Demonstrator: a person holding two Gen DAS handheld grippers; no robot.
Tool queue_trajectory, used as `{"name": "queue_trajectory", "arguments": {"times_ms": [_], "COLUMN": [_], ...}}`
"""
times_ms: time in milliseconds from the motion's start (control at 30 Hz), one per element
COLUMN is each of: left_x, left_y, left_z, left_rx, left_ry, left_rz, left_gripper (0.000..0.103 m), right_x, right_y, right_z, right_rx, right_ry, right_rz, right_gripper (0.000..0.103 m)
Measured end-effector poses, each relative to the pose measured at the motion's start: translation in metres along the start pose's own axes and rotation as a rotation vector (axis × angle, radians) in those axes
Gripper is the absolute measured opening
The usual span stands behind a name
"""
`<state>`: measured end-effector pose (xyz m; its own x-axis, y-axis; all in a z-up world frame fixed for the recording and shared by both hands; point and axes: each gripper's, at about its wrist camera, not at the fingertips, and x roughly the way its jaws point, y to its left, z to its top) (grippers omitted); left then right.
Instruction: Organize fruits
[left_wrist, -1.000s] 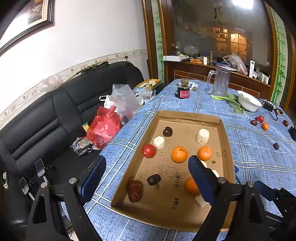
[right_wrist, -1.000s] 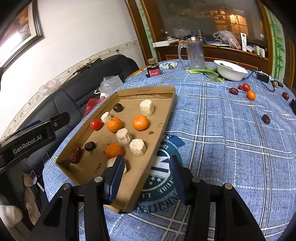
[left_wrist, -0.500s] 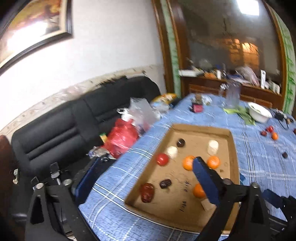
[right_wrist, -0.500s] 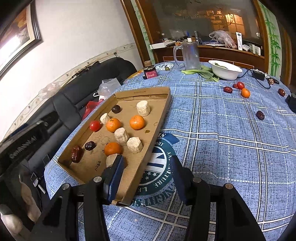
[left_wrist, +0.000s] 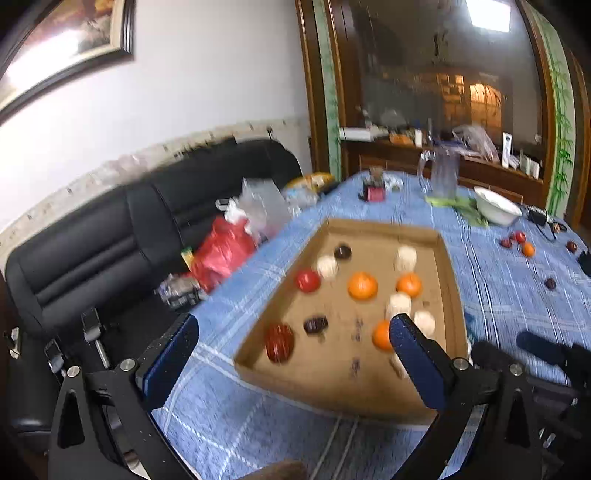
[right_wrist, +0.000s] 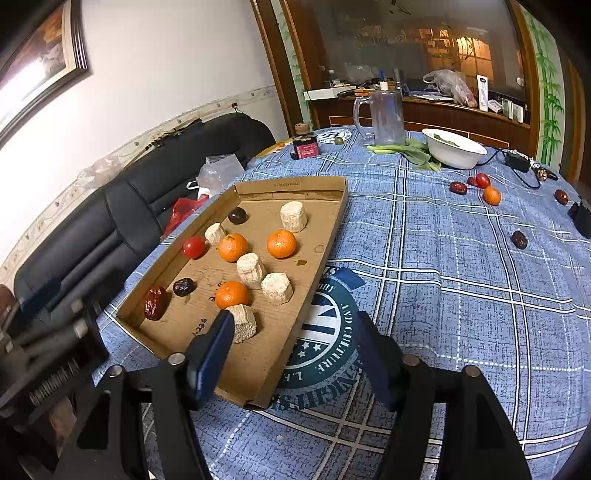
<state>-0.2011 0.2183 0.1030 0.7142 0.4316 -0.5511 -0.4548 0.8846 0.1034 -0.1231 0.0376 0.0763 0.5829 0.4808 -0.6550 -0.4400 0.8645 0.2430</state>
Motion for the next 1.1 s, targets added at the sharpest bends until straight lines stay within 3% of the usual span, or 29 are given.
{"name": "queue_trajectory", "arguments": {"times_ms": [267,1100], "left_x": [0.015,0.031], "left_y": [0.001,0.014], "left_z": [-0.017,-0.017], "left_rx": [0.005,-0.028], "left_ry": [0.091,0.141], "left_rz": [-0.054,-0.062], "left_gripper": [0.103,0.103], "right_x": [0.011,0.012], "right_y": [0.000,-0.001], "right_z": [-0.004,-0.009], "right_rx": [-0.006,-0.037], "right_ry": [0.035,0.044], "right_rz": [-0.058,-0.104], "right_gripper": [0.073,0.075]}}
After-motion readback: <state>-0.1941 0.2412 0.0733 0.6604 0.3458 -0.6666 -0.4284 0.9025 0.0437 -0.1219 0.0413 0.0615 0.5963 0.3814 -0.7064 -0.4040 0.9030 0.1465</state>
